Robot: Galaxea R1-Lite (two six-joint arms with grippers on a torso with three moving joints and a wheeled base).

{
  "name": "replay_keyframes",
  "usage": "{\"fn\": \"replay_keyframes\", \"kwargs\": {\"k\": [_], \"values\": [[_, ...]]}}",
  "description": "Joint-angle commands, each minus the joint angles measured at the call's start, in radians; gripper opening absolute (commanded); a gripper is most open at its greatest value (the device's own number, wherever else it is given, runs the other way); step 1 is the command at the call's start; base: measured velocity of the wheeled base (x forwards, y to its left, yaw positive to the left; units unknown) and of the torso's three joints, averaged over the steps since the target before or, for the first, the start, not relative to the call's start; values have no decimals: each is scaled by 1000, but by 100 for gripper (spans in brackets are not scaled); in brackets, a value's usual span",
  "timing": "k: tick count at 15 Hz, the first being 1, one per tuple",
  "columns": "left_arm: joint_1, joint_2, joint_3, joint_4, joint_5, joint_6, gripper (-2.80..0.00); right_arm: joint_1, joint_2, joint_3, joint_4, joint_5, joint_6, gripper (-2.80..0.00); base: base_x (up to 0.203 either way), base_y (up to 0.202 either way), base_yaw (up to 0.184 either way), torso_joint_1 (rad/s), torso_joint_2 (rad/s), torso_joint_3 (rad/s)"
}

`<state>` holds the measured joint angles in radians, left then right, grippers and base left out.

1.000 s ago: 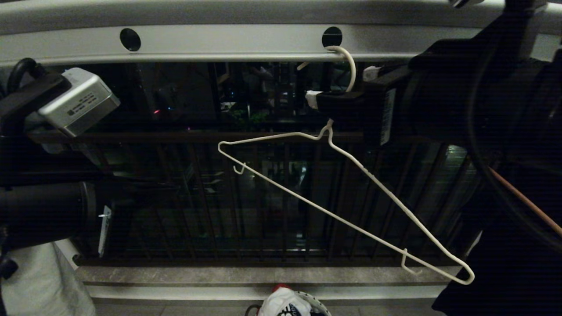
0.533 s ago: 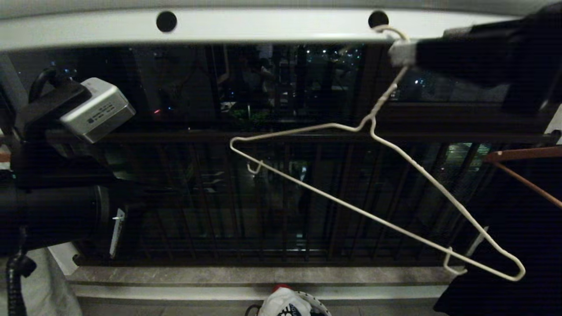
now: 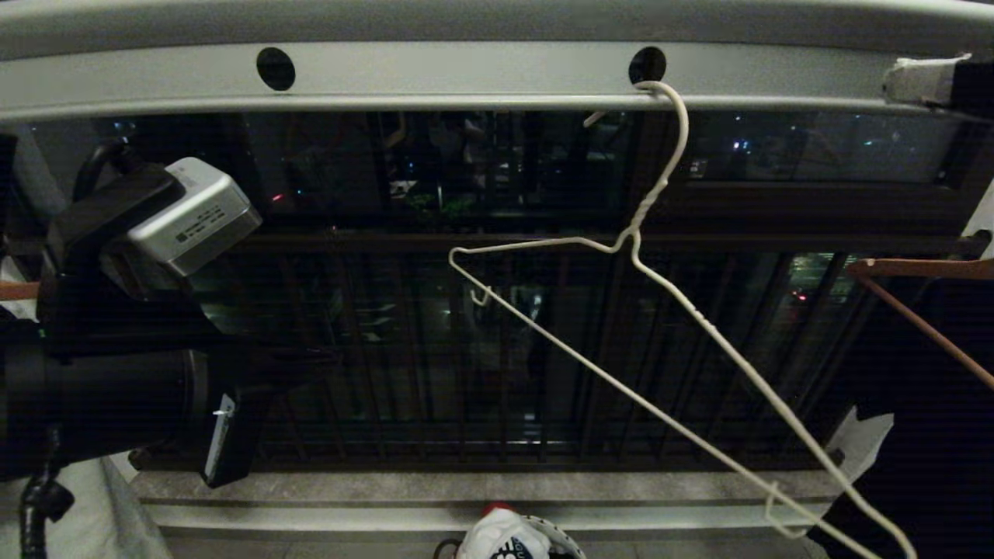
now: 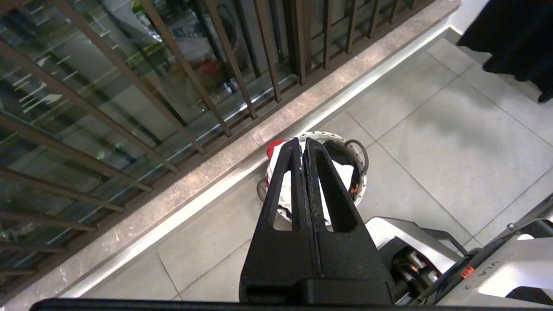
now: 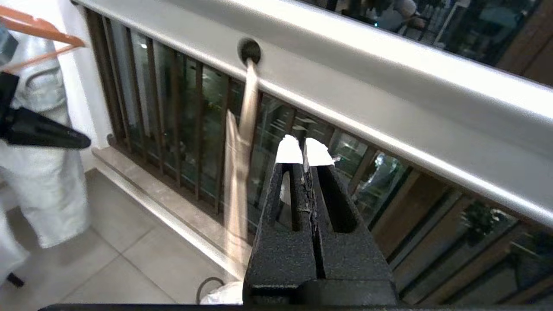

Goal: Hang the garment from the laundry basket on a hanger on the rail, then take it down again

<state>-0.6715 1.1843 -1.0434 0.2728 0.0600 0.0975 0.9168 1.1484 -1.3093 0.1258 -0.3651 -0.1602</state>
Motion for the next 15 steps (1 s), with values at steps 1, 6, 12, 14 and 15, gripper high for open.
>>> {"fn": "replay_keyframes", "kwargs": {"k": [1,6,12,14,15], "values": [[0,-1,-1,2,0,1,-280,1,-43,28,5,-3,-1,-280,0,0,0,0,0,0],[6,-76,18,9,1,-3,-280,-26,-109,118,34,-1,11,-280,0,0,0,0,0,0],[136,-313,139,6,80,-5,-280,-246,-295,219,123,6,11,-280,0,0,0,0,0,0],[209,-430,197,4,121,-2,-280,-346,-376,249,128,3,11,-280,0,0,0,0,0,0],[289,-493,226,3,129,0,-280,-394,-418,271,128,3,11,-280,0,0,0,0,0,0]]}}
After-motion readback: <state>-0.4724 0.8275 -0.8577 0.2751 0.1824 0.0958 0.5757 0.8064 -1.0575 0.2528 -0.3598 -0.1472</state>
